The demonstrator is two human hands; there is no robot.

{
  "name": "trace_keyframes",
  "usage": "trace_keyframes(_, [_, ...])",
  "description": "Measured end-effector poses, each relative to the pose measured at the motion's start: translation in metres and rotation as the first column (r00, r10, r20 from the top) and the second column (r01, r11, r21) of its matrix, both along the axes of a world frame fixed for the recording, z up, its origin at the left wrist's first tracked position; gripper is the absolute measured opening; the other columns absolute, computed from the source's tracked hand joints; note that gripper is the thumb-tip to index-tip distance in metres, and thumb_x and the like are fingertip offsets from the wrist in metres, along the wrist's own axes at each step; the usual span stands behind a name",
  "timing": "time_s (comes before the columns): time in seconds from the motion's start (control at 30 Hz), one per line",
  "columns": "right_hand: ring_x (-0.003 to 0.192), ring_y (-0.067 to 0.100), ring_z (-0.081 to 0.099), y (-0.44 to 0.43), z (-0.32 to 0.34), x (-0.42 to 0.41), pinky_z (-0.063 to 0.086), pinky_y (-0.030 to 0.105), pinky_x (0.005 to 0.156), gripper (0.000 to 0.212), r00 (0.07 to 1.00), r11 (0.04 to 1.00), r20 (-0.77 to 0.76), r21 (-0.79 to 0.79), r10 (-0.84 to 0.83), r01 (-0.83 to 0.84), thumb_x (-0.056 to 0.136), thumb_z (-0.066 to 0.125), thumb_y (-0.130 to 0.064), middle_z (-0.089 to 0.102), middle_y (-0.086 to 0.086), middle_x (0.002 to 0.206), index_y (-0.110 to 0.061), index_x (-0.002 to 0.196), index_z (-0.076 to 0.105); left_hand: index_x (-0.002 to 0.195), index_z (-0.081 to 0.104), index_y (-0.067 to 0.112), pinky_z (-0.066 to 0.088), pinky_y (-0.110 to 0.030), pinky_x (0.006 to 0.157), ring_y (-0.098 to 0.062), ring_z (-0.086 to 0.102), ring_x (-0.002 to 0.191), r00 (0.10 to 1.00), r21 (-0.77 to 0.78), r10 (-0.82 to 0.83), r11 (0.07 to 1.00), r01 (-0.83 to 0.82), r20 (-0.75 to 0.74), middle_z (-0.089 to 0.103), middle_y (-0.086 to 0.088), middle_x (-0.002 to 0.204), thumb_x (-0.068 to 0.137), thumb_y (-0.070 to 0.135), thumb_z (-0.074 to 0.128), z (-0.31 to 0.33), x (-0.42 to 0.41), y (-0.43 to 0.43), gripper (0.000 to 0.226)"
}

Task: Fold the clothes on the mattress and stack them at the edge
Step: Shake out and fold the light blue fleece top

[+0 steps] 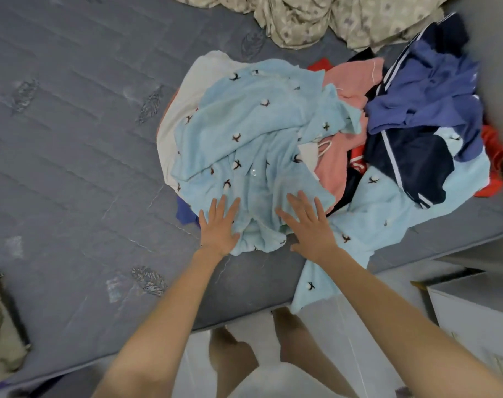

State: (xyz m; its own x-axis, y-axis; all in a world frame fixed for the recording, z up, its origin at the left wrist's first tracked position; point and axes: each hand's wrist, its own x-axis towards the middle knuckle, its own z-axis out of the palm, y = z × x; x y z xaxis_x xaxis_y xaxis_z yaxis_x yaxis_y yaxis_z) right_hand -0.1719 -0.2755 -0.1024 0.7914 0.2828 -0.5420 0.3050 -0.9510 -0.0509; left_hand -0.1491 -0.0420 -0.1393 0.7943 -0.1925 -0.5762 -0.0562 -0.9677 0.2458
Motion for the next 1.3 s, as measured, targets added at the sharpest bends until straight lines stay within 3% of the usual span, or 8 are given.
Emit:
trace_keyframes(0.07, [0.143, 0.035, -0.023, -0.002, -0.019, 0.004, -0.027, 0.049, 0.107, 0.097, 1.000, 0.999, 0.011, -0.031, 0.016, -0.016, 0.082, 0.070, -0.033, -0.009, 0.009, 0.161, -0.029, 0.154, 0.005, 0.150, -0.009, 0.039, -0.003, -0.055, 0.115, -0.023, -0.011, 0.148, 0.995, -0.038, 0.084, 0.996, -0.086, -0.050, -0.012, -0.001, 0.161, 0.090, 0.048, 0.056, -0.018, -0.004, -0.003, 0.089])
trace_keyframes(0.2, [0.133, 0.042, 0.041, -0.009, -0.044, 0.016, 0.029, 0.063, 0.107, 0.086, 0.972, 1.000, 0.233, 0.011, 0.003, -0.006, 0.051, 0.086, -0.004, 0.049, 0.014, 0.142, -0.018, 0.131, 0.059, 0.153, 0.001, 0.022, 0.021, -0.051, 0.115, -0.021, 0.014, 0.146, 0.928, -0.244, 0.357, 0.895, -0.373, -0.107, 0.009, -0.003, 0.160, 0.086, 0.039, 0.067, -0.044, -0.010, -0.013, 0.096])
trace_keyframes(0.33, [0.103, 0.031, 0.046, -0.017, -0.060, 0.032, 0.048, 0.055, 0.092, 0.044, 0.863, 0.995, 0.506, 0.080, 0.008, -0.055, 0.055, 0.079, 0.006, 0.069, 0.010, 0.098, -0.013, 0.095, 0.074, 0.133, 0.047, 0.004, 0.042, -0.035, 0.085, -0.031, 0.052, 0.117, 0.859, -0.337, 0.512, 0.806, -0.487, -0.017, 0.053, -0.014, 0.130, 0.092, 0.014, 0.058, -0.053, -0.005, -0.017, 0.043])
trace_keyframes(0.47, [0.078, 0.027, 0.055, -0.014, -0.040, 0.051, 0.031, 0.039, 0.084, 0.023, 0.905, 0.987, 0.426, 0.153, -0.023, -0.047, 0.055, 0.077, 0.007, 0.062, 0.008, 0.072, -0.009, 0.070, 0.070, 0.113, 0.060, 0.007, 0.045, -0.034, 0.071, -0.029, 0.060, 0.093, 0.843, -0.336, 0.537, 0.789, -0.515, -0.032, 0.066, -0.011, 0.102, 0.095, 0.014, 0.052, -0.035, 0.001, -0.006, 0.021])
trace_keyframes(0.67, [0.099, 0.032, 0.059, 0.044, 0.011, 0.052, 0.039, 0.036, 0.083, 0.025, 0.967, 0.908, -0.115, 0.334, -0.229, 0.255, 0.095, 0.051, -0.019, 0.064, 0.017, 0.106, -0.003, 0.113, 0.060, 0.098, 0.053, 0.001, 0.034, -0.034, 0.056, -0.025, 0.049, 0.067, 0.847, -0.385, 0.511, 0.818, -0.427, 0.147, 0.052, -0.009, 0.076, 0.097, 0.014, 0.047, 0.031, 0.008, 0.026, 0.014])
trace_keyframes(0.87, [0.084, 0.028, 0.060, 0.135, 0.074, 0.039, 0.040, 0.034, 0.070, 0.015, 0.885, 0.698, -0.172, 0.559, -0.432, 0.449, 0.092, 0.058, -0.014, 0.066, 0.016, 0.088, 0.000, 0.092, 0.061, 0.110, 0.056, 0.001, 0.046, -0.039, 0.064, -0.029, 0.057, 0.075, 0.853, -0.476, 0.462, 0.823, -0.311, 0.241, 0.061, -0.019, 0.088, 0.096, 0.007, 0.043, 0.108, 0.017, 0.098, 0.020])
trace_keyframes(1.13, [0.063, 0.009, 0.048, 0.274, 0.139, -0.018, 0.037, 0.019, 0.056, 0.021, 0.834, 0.502, -0.271, 0.695, -0.480, 0.515, 0.086, 0.064, -0.018, 0.054, -0.006, 0.064, -0.014, 0.068, 0.054, 0.092, 0.055, -0.001, 0.038, -0.040, 0.059, -0.024, 0.051, 0.066, 0.844, -0.507, 0.415, 0.836, -0.208, 0.339, 0.058, -0.017, 0.077, 0.098, 0.014, 0.046, 0.189, -0.023, 0.252, 0.019])
trace_keyframes(1.3, [0.057, 0.003, 0.041, 0.370, 0.165, -0.060, 0.033, 0.017, 0.054, 0.033, 0.786, 0.341, -0.350, 0.756, -0.510, 0.558, 0.086, 0.066, -0.018, 0.046, -0.005, 0.060, -0.016, 0.060, 0.046, 0.087, 0.052, 0.003, 0.032, -0.023, 0.053, -0.017, 0.044, 0.062, 0.800, -0.544, 0.466, 0.811, -0.215, 0.378, 0.053, -0.004, 0.070, 0.093, 0.008, 0.047, 0.228, -0.059, 0.352, 0.010])
